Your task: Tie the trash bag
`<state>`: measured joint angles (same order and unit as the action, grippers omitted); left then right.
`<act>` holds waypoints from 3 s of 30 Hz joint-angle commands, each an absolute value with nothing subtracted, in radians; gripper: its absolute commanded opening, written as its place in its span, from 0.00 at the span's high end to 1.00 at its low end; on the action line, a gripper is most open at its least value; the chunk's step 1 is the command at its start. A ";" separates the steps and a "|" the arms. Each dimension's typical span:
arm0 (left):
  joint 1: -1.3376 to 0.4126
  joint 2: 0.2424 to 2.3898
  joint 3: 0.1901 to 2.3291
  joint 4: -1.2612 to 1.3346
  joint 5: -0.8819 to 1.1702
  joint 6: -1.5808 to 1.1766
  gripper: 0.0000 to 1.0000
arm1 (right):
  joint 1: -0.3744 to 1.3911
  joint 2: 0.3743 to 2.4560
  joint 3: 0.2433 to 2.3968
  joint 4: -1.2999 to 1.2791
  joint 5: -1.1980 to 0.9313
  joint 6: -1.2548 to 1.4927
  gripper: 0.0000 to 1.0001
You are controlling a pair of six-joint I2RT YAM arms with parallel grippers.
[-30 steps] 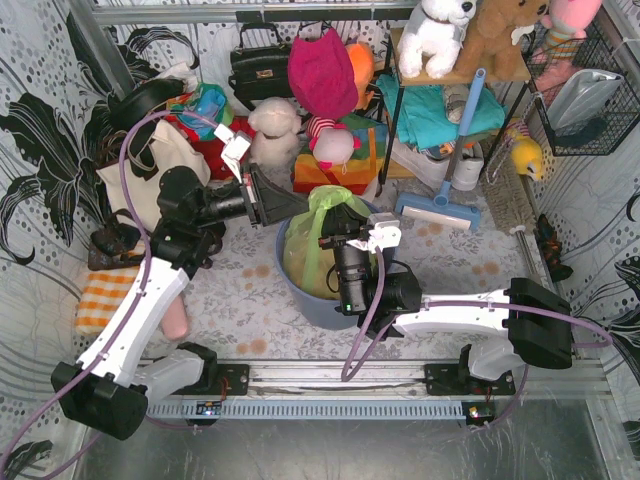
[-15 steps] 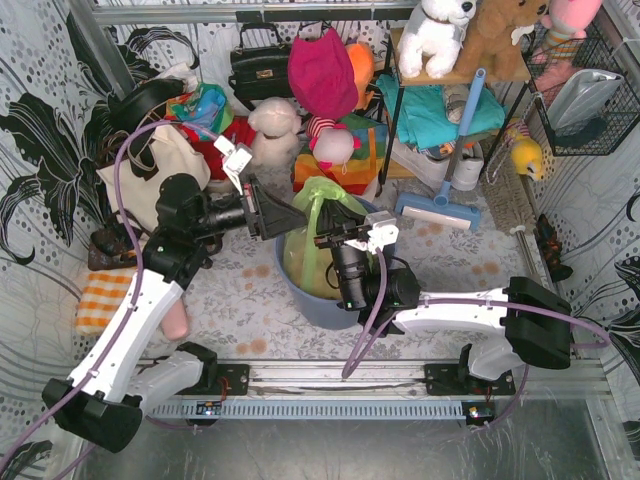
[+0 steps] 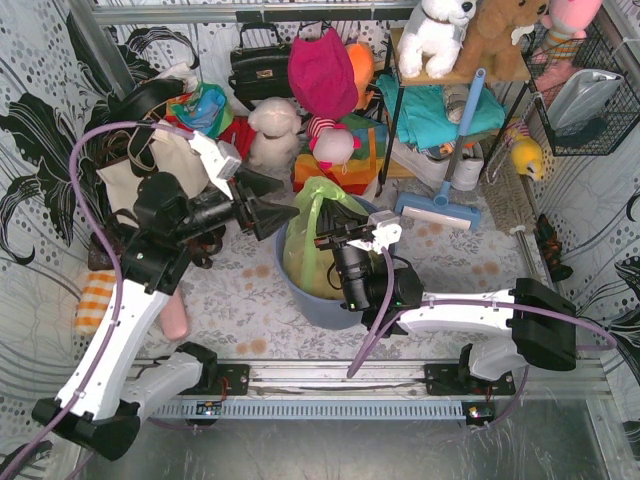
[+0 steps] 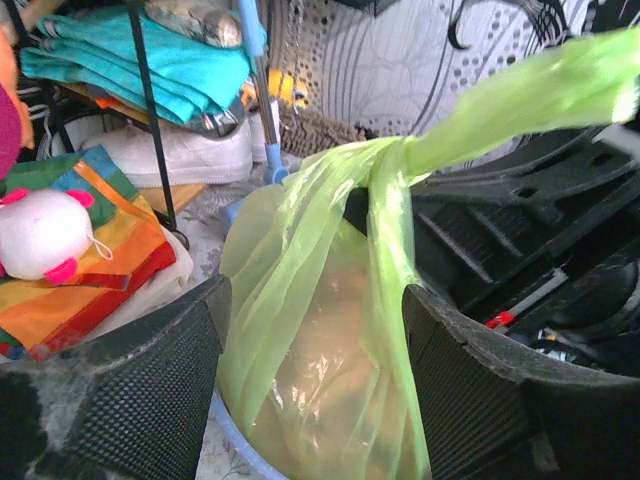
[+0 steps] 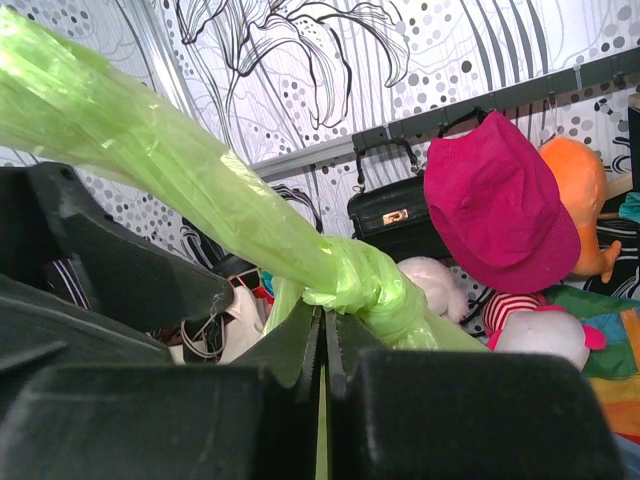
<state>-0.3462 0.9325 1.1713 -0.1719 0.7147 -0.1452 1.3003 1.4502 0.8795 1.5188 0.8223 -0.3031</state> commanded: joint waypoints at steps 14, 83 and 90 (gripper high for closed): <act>-0.349 1.040 1.108 0.055 0.814 0.007 0.21 | 1.298 1.409 0.868 1.487 0.809 -0.266 1.00; -0.449 1.011 0.920 -0.116 0.922 -0.106 0.73 | 1.129 1.479 0.762 1.684 0.162 0.340 1.00; -0.448 0.851 0.921 -0.126 0.754 -0.114 0.54 | 1.130 1.470 0.754 1.666 0.155 0.325 1.00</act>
<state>-0.4629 0.8841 0.9615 0.0498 0.9512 -0.1398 1.1156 1.4502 0.7731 1.4963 0.2573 0.2501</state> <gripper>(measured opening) 0.437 0.002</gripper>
